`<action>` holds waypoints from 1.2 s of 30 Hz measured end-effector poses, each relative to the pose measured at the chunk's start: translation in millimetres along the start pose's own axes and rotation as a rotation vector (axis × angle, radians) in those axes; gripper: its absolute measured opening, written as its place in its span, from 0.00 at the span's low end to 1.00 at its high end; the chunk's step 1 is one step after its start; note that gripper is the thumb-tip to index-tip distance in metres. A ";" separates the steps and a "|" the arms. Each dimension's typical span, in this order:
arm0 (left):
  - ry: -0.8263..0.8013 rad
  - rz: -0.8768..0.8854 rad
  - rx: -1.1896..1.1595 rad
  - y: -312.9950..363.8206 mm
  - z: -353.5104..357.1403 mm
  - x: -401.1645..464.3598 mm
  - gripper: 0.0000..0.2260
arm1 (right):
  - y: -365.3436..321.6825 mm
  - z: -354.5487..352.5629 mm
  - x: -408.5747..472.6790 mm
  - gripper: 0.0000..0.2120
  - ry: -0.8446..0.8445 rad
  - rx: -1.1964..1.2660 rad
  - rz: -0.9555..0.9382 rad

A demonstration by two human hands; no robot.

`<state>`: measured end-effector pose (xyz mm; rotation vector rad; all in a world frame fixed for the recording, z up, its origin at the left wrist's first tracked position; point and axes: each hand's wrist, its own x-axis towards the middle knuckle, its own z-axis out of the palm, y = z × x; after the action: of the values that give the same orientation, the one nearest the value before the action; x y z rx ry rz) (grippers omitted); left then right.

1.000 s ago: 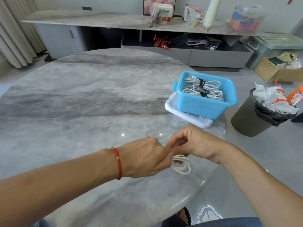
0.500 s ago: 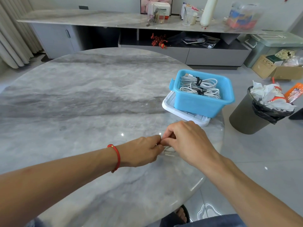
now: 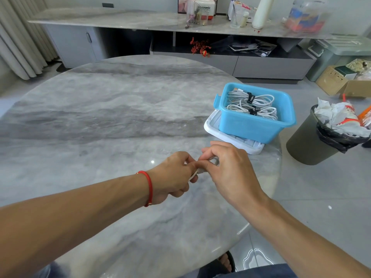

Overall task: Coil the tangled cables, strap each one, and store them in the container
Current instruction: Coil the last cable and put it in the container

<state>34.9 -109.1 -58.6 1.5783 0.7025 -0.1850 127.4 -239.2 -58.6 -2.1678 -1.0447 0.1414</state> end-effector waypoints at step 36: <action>-0.183 0.100 -0.041 29.4 -33.0 -7.3 0.05 | 2.1 -15.8 16.0 0.10 -0.081 0.182 -0.153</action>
<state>35.3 -79.5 -25.0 1.5312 0.4812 -0.2362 145.4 -237.4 -45.1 -1.9254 -1.1921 0.2451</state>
